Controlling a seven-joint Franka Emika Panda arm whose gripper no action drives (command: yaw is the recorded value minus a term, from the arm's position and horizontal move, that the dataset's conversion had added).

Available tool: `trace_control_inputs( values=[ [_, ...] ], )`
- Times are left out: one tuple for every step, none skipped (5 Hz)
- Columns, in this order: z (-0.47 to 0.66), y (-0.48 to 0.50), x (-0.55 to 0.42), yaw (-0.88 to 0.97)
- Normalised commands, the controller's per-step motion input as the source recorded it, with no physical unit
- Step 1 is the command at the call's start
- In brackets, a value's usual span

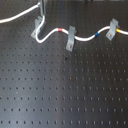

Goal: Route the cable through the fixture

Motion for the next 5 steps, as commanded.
trace_control_inputs(
  values=[
    [0.09, -0.375, 0.097, 0.28],
    [0.04, -0.371, -0.179, 0.23],
    [0.00, -0.294, -0.367, 0.04],
    [0.01, -0.333, -0.310, 0.14],
    [-0.03, -0.283, -0.266, 0.17]
  ],
)
